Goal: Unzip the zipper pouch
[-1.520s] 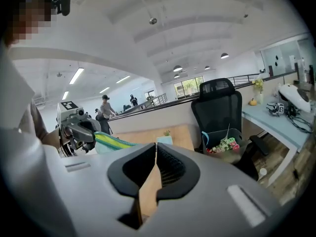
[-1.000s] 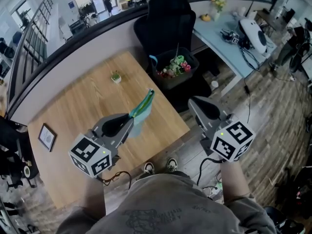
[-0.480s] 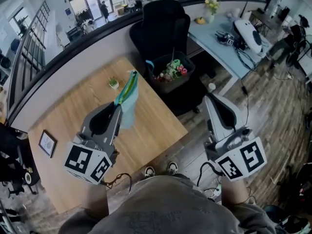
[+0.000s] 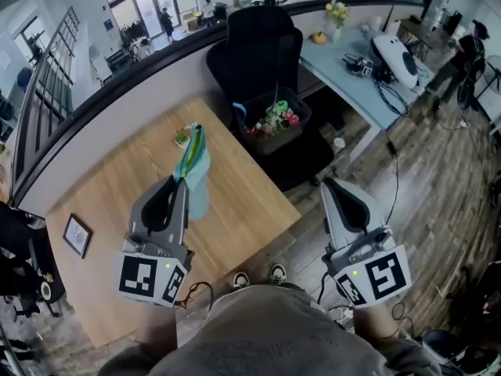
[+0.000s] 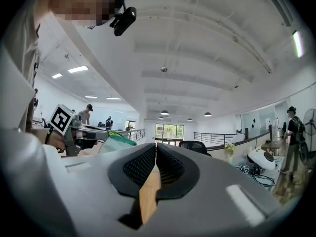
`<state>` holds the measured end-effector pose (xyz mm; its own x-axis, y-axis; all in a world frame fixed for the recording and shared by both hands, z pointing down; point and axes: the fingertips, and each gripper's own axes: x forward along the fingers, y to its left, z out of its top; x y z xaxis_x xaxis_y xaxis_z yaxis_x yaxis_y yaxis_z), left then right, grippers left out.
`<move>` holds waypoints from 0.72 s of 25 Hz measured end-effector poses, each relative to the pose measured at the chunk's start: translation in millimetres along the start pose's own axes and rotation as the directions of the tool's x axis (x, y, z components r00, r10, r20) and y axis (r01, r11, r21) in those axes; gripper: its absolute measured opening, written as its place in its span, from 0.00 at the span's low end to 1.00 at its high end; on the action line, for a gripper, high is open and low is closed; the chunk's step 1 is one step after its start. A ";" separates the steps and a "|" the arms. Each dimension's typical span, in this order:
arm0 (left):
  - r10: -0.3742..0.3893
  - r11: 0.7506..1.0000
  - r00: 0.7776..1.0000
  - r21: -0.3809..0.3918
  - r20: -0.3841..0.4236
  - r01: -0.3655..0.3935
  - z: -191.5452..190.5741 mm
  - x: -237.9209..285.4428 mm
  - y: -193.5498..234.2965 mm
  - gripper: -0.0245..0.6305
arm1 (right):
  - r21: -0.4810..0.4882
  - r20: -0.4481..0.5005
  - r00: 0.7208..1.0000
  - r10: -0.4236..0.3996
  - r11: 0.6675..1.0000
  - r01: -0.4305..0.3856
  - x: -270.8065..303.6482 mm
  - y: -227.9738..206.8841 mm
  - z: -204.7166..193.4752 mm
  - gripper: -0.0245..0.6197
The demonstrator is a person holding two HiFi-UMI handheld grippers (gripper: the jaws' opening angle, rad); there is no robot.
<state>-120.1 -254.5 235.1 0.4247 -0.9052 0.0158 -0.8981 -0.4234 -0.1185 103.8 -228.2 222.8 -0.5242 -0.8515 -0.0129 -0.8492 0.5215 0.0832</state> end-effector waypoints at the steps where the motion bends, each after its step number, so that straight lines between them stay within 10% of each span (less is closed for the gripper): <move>1: -0.003 1.000 1.000 0.001 -0.009 0.003 -4.2 -0.4 -2.2 0.10 | -0.001 -0.008 1.000 0.007 1.000 -0.007 -0.7 3.2 -3.3 0.06; 18: -0.048 0.999 0.993 -0.018 -0.111 0.046 -51.0 -1.6 -22.5 0.10 | 0.020 -0.118 0.992 0.055 0.998 -0.053 6.3 14.8 -49.0 0.06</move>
<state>-106.4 -245.3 288.3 0.4517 -0.8824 0.1316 -0.8796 -0.4651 -0.0998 91.1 -228.5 272.7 -0.5591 -0.8219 0.1089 -0.8212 0.5670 0.0636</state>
